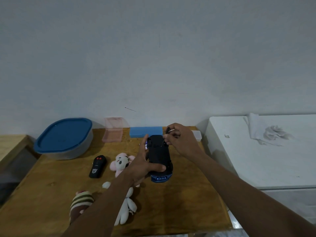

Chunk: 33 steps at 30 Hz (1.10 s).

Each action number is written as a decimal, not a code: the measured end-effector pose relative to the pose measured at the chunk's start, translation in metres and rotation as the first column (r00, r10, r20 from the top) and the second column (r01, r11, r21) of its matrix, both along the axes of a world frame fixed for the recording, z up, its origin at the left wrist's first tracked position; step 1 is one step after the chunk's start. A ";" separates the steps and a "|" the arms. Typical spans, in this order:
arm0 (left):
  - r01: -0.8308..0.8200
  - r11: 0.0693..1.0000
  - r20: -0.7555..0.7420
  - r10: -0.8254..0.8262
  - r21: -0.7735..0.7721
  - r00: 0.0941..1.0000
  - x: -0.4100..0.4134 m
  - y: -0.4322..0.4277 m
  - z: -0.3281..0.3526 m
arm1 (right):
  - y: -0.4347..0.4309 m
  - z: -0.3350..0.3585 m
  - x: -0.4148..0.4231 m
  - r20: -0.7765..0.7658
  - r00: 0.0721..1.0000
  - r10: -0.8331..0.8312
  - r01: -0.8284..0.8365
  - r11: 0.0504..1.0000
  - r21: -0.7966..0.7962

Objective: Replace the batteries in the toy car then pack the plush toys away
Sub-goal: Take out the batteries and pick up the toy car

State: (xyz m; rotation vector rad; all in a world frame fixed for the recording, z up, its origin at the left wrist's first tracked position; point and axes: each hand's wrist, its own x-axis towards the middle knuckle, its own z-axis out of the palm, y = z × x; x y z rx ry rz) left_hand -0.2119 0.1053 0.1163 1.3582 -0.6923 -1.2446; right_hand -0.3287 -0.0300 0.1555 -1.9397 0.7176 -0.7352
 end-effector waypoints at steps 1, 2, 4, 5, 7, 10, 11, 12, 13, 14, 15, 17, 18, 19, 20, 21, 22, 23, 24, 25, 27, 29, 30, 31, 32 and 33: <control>0.002 1.000 0.000 -0.002 0.000 1.000 0.000 0.000 0.000 | 0.001 0.000 0.000 -0.002 1.000 0.000 0.000 1.000 -0.001; 0.005 1.000 0.000 -0.005 0.000 1.000 0.000 0.001 0.000 | 0.001 0.000 0.000 -0.001 1.000 0.001 -0.001 1.000 0.001; 0.008 1.000 -0.004 -0.008 0.001 1.000 -0.001 0.002 0.000 | 0.003 0.000 -0.001 0.006 1.000 0.003 -0.003 1.000 0.010; 0.008 1.000 -0.008 -0.008 0.000 1.000 -0.001 0.003 0.000 | 0.003 0.000 -0.001 0.009 1.000 0.005 -0.005 1.000 0.012; 0.012 1.000 -0.015 -0.012 0.000 1.000 0.000 0.004 0.000 | 0.004 0.000 -0.001 0.007 1.000 0.009 -0.009 1.000 0.007; 0.012 1.000 -0.016 -0.012 0.002 1.000 0.000 0.006 -0.001 | 0.006 0.000 -0.001 -0.004 1.000 0.011 -0.011 1.000 -0.016; 0.008 1.000 -0.018 -0.008 0.003 1.000 0.001 0.006 -0.001 | 0.006 0.000 -0.001 -0.015 1.000 0.011 -0.012 1.000 -0.027; 0.004 1.000 -0.020 -0.004 0.004 1.000 0.001 0.007 0.000 | 0.006 0.001 -0.001 -0.023 1.000 0.013 -0.014 0.999 -0.035; 0.001 1.000 -0.020 -0.001 0.006 1.000 0.001 0.007 0.000 | 0.007 0.001 -0.001 -0.024 1.000 0.015 -0.016 0.999 -0.039; 0.001 1.000 -0.020 -0.001 0.008 1.000 0.001 0.007 0.001 | 0.007 0.001 -0.001 -0.019 1.000 0.018 -0.019 0.999 -0.040; 0.003 1.000 -0.020 -0.003 0.009 1.000 0.000 0.007 0.002 | 0.007 0.001 -0.002 -0.011 1.000 0.020 -0.020 0.999 -0.041; 0.006 1.000 -0.021 -0.006 0.009 1.000 0.000 0.007 0.003 | 0.008 0.001 -0.002 -0.003 1.000 0.016 -0.016 0.998 -0.056; 0.008 1.000 -0.020 -0.007 0.010 1.000 -0.001 0.007 0.003 | 0.008 0.001 -0.003 -0.004 1.000 0.011 -0.012 0.998 -0.068; 0.007 1.000 -0.017 -0.007 0.013 1.000 -0.002 0.007 0.003 | 0.009 0.001 -0.003 -0.006 1.000 0.008 -0.009 0.996 -0.084; 0.006 1.000 -0.014 -0.006 0.014 1.000 -0.003 0.007 0.003 | 0.009 0.000 -0.004 -0.011 1.000 0.006 -0.007 0.994 -0.106; 0.004 1.000 -0.013 -0.004 0.015 1.000 -0.003 0.007 0.003 | 0.009 0.000 -0.004 -0.019 1.000 0.002 -0.005 0.991 -0.134; 0.002 1.000 -0.015 -0.001 0.015 1.000 -0.004 0.007 0.004 | 0.010 0.000 -0.005 -0.025 1.000 -0.004 0.000 0.987 -0.161; -0.002 1.000 -0.020 0.002 0.017 1.000 -0.005 0.007 0.004 | 0.010 0.000 -0.005 -0.027 1.000 -0.010 0.005 0.982 -0.187; -0.003 1.000 -0.021 0.003 0.019 1.000 -0.006 0.008 0.004 | 0.011 0.001 -0.005 -0.027 0.999 -0.019 0.013 0.977 -0.212; 0.000 1.000 -0.018 0.001 0.022 1.000 -0.006 0.008 0.005 | 0.012 0.002 -0.004 -0.024 0.999 -0.032 0.025 0.971 -0.239; 0.008 1.000 -0.010 -0.008 0.026 1.000 -0.007 0.008 0.005 | 0.013 0.003 -0.002 -0.009 0.998 -0.065 0.060 0.954 -0.294; 0.013 1.000 -0.005 -0.013 0.027 1.000 -0.008 0.009 0.005 | 0.013 0.005 -0.001 0.005 0.995 -0.098 0.094 0.936 -0.340; 0.016 0.999 -0.001 -0.016 0.029 1.000 -0.008 0.009 0.006 | 0.012 0.005 -0.001 0.008 0.994 -0.108 0.103 0.925 -0.365; 0.017 0.999 0.002 -0.017 0.032 1.000 -0.009 0.009 0.006 | 0.012 0.005 -0.002 0.009 0.994 -0.109 0.104 0.918 -0.382; 0.017 0.999 0.002 -0.018 0.035 1.000 -0.009 0.009 0.007 | 0.012 0.005 -0.002 0.010 0.995 -0.098 0.095 0.919 -0.384; 0.017 0.999 0.002 -0.017 0.036 1.000 -0.010 0.008 0.007 | 0.013 0.006 -0.002 0.012 0.997 -0.082 0.081 0.926 -0.369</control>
